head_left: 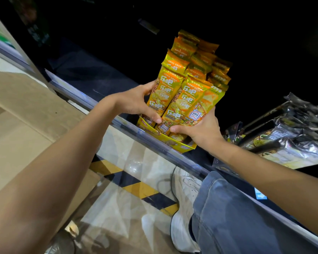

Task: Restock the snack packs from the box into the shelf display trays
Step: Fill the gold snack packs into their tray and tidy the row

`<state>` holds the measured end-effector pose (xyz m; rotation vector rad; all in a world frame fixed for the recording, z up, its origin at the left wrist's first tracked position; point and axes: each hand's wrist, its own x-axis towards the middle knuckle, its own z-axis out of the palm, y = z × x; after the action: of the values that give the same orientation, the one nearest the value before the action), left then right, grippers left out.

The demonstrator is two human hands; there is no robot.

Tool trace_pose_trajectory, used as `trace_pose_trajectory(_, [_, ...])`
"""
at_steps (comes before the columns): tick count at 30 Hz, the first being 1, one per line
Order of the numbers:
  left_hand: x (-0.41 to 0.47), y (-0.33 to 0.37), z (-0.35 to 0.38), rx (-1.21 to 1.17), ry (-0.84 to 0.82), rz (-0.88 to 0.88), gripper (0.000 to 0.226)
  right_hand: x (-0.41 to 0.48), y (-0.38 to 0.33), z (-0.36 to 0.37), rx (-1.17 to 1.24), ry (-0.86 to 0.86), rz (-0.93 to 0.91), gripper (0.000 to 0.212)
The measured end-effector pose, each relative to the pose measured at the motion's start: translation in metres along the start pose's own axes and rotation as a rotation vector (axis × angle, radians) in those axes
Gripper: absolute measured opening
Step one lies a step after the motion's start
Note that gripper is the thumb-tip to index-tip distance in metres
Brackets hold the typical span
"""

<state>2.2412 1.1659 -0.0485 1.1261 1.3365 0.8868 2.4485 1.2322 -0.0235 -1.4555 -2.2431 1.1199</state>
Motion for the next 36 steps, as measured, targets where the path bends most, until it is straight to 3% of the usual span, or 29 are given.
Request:
trace_pose_trajectory(7, [-0.002,-0.009,-0.008,0.015,-0.042,-0.078,0.088,-0.003,-0.002,-0.001,-0.016,0.035,0.0,0.097])
trace_pose_trajectory(16, [-0.005,-0.002,-0.008,0.033,-0.113,-0.131,0.09,-0.005,-0.007,0.004,-0.03,0.088,0.034,0.094])
trace_pose_trajectory(24, [-0.023,0.028,0.007,0.062,0.102,-0.104,0.061,-0.02,-0.021,-0.018,-0.048,0.028,0.048,0.094])
trace_pose_trajectory(27, [-0.034,0.033,0.021,0.087,0.287,-0.147,0.074,-0.031,-0.03,-0.027,-0.106,-0.013,0.035,0.088])
trace_pose_trajectory(30, [-0.051,0.041,0.034,0.25,0.477,-0.234,0.114,-0.045,-0.036,-0.036,-0.137,-0.034,0.054,0.092])
trace_pose_trajectory(33, [-0.075,0.063,0.056,0.566,0.531,-0.366,0.12,-0.067,-0.048,-0.045,-0.246,-0.096,0.12,0.111])
trace_pose_trajectory(36, [-0.097,0.089,0.083,0.809,0.502,-0.446,0.117,-0.092,-0.062,-0.055,-0.375,-0.152,0.121,0.104])
